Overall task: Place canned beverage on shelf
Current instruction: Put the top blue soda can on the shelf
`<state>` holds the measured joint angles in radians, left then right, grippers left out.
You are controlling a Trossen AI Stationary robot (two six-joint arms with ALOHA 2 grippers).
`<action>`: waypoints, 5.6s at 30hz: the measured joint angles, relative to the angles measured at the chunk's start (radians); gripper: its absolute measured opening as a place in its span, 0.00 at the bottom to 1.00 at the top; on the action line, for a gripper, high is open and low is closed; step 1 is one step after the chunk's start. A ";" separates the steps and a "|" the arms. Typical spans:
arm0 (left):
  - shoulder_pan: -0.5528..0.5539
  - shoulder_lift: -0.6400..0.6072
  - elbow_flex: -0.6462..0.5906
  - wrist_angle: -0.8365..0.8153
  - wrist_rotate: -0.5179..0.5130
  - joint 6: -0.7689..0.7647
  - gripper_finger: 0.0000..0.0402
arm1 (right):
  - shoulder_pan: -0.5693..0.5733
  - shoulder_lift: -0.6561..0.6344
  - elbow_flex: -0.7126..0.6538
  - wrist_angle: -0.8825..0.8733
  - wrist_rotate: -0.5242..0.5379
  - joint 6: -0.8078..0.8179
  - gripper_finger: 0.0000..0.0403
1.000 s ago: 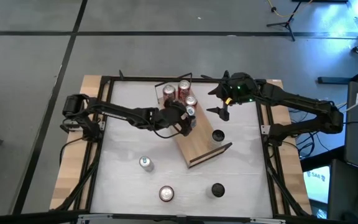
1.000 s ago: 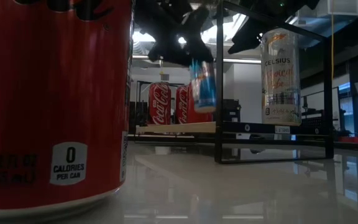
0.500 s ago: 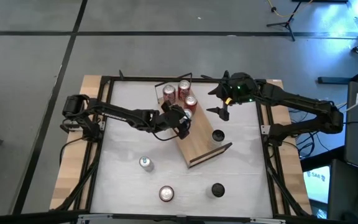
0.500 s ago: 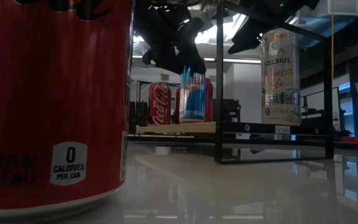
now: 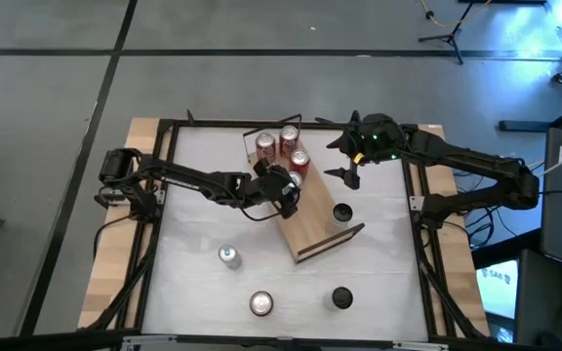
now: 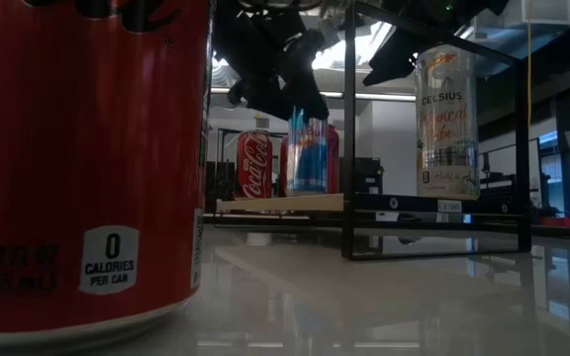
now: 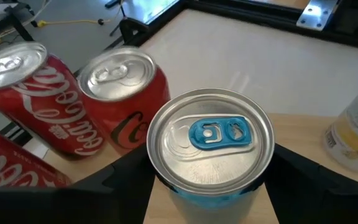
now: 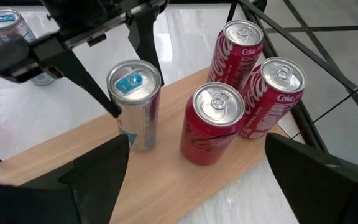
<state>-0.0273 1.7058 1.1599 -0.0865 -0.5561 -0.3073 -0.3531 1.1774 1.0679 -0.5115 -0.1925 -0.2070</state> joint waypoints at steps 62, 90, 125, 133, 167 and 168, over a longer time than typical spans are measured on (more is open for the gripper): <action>0.000 -0.118 -0.001 -0.013 0.215 0.080 0.82 | 0.020 0.002 0.001 0.127 -0.085 0.004 0.92; 0.003 -0.529 -0.145 -0.390 0.021 0.205 0.82 | 0.197 0.268 0.001 0.326 0.043 0.134 0.92; 0.003 -0.530 -0.261 -0.253 0.026 0.152 0.82 | 0.197 0.353 0.001 0.324 0.043 0.121 0.83; 0.003 -0.530 -0.261 -0.253 0.026 0.151 0.82 | 0.197 0.353 0.001 0.323 0.042 0.121 0.62; 0.003 -0.530 -0.260 -0.251 0.026 0.150 0.82 | 0.196 0.123 -0.001 0.042 0.027 0.069 0.58; 0.003 -0.530 -0.260 -0.250 0.026 0.149 0.82 | 0.196 0.120 -0.001 0.034 0.027 0.069 0.58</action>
<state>-0.0246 1.1755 0.9001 -0.3369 -0.5301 -0.1578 -0.1574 1.2973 1.0672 -0.4779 -0.1650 -0.1377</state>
